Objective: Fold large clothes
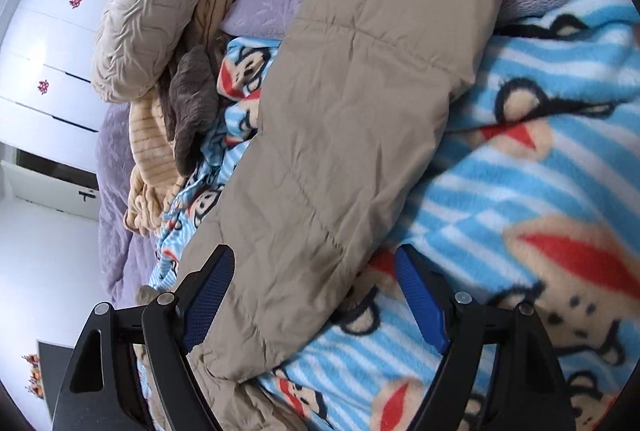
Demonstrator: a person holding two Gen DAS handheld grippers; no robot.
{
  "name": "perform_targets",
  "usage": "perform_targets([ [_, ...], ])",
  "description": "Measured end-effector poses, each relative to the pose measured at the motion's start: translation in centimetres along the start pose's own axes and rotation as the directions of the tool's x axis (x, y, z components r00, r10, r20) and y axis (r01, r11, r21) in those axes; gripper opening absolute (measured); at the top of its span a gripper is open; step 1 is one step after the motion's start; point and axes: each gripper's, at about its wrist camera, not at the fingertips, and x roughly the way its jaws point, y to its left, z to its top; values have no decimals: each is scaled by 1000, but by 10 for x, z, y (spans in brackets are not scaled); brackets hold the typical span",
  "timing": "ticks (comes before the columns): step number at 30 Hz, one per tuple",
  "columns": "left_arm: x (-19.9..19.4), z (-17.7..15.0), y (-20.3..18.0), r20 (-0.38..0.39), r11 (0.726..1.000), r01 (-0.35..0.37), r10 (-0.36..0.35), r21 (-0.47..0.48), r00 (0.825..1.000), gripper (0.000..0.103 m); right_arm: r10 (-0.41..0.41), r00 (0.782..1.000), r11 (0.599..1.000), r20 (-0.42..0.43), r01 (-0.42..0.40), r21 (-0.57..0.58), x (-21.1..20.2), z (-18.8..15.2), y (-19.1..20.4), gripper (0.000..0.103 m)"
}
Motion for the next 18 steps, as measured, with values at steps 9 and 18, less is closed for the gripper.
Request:
perform_targets([
  [9, 11, 7, -6, -34, 998, 32, -34, -55, 999, 98, 125, 992, 985, 13, -125, 115, 19, 37, 4, 85],
  [18, 0, 13, 28, 12, 990, 36, -35, -136, 999, 98, 179, 982, 966, -63, -163, 202, 39, 34, 17, 17],
])
